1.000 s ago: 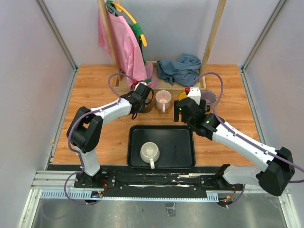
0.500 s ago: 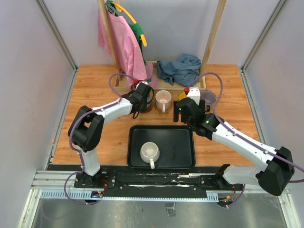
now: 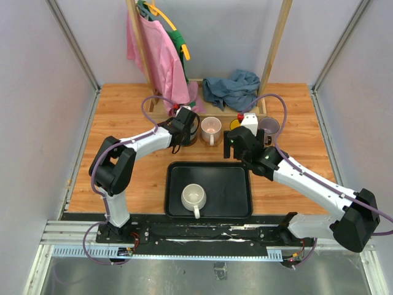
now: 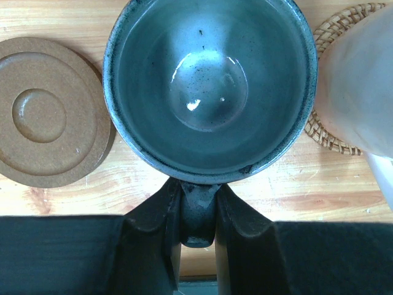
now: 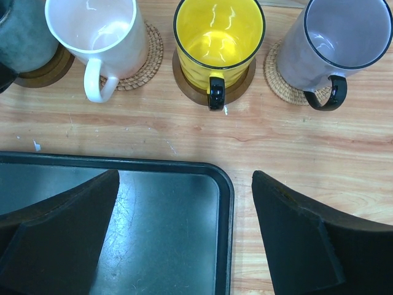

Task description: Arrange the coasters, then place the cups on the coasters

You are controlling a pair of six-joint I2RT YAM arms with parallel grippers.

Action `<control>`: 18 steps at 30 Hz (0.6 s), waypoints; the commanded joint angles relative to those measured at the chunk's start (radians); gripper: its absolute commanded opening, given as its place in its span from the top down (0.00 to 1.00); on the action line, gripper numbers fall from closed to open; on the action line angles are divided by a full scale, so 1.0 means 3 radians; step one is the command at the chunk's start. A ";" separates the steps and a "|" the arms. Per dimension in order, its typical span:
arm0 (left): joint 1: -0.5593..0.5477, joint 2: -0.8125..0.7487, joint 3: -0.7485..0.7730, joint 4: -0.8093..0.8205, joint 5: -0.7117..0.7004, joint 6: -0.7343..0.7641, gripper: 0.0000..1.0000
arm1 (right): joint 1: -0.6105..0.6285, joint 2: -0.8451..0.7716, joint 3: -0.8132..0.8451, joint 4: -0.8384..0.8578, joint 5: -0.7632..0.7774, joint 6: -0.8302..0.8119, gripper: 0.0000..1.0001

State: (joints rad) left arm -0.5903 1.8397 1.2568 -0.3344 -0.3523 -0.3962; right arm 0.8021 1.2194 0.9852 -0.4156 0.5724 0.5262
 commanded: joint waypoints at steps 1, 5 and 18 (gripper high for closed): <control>0.0008 -0.0031 0.0080 0.0214 -0.0002 -0.0062 1.00 | -0.0040 0.0036 0.0003 0.0030 -0.0025 0.0028 0.10; 0.0009 -0.0073 0.0061 0.0143 -0.0025 -0.0074 0.99 | -0.0035 0.0039 0.0004 0.0033 -0.0031 0.0037 0.10; 0.0009 -0.0197 -0.0029 0.0082 -0.0110 -0.0124 0.99 | -0.0039 0.0067 0.0019 0.0054 -0.0131 0.0062 0.10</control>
State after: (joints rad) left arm -0.5903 1.8374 1.2537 -0.3359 -0.3496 -0.4164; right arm 0.8021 1.2358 0.9852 -0.4149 0.5388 0.5270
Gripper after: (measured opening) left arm 0.253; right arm 0.903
